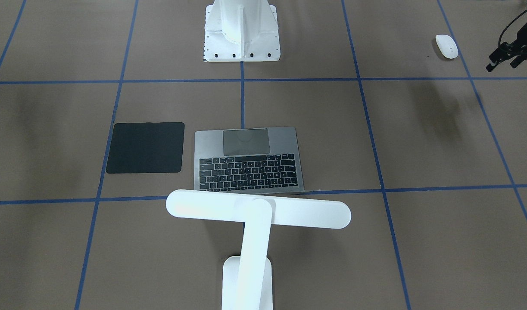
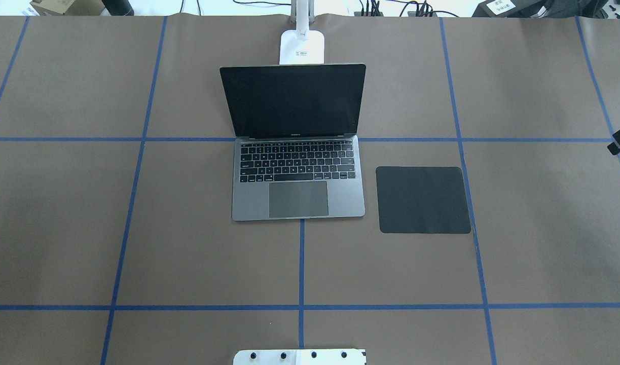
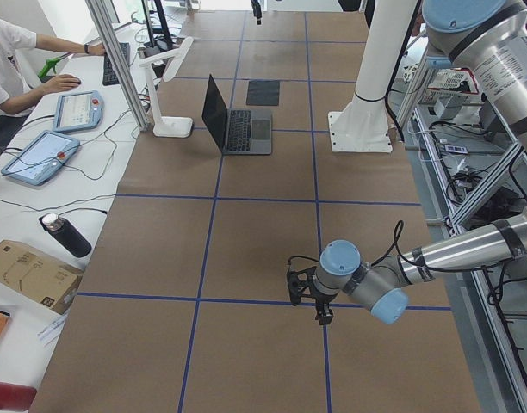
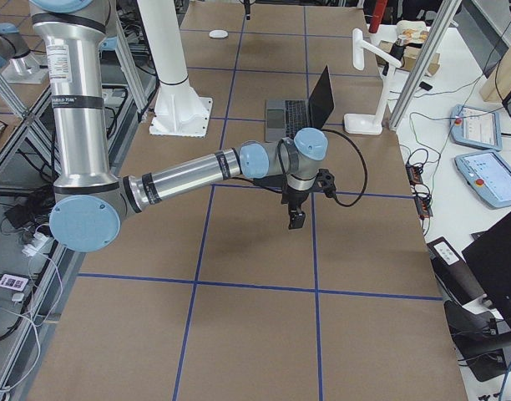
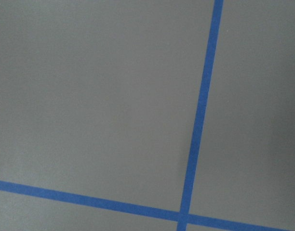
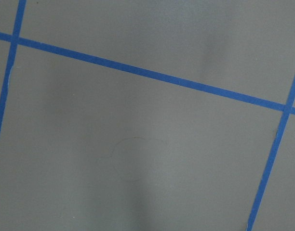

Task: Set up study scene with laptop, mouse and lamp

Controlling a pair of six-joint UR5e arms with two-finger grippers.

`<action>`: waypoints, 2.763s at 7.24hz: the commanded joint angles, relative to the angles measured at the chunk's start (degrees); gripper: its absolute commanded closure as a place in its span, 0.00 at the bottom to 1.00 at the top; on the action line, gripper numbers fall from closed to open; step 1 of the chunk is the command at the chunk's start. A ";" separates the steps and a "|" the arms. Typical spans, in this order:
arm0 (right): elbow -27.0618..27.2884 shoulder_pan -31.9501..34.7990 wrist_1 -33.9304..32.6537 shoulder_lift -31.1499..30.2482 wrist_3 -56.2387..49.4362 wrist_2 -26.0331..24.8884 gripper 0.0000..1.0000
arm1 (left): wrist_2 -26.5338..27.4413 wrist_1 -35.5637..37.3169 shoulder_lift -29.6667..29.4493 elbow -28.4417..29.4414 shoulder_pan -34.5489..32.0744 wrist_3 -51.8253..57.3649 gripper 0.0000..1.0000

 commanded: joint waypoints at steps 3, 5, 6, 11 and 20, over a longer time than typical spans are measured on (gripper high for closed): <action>-0.07 0.00 0.00 -0.09 -0.12 -0.02 0.02 | 6.38 -11.46 0.40 1.64 12.85 -15.25 0.00; -0.07 -0.09 0.00 -0.17 0.06 -0.02 0.02 | 6.21 -15.33 3.91 1.55 15.22 -17.45 0.00; -0.16 -0.17 0.00 -0.17 0.06 -0.02 0.02 | 5.78 -17.51 4.79 1.55 18.20 -21.21 0.00; -0.33 -0.79 0.00 -0.09 0.14 0.06 0.02 | 7.88 -20.61 5.24 1.55 29.19 -35.29 0.00; -0.51 -1.84 0.00 0.09 0.41 0.15 0.02 | 14.03 -26.33 7.79 1.64 45.46 -41.19 0.00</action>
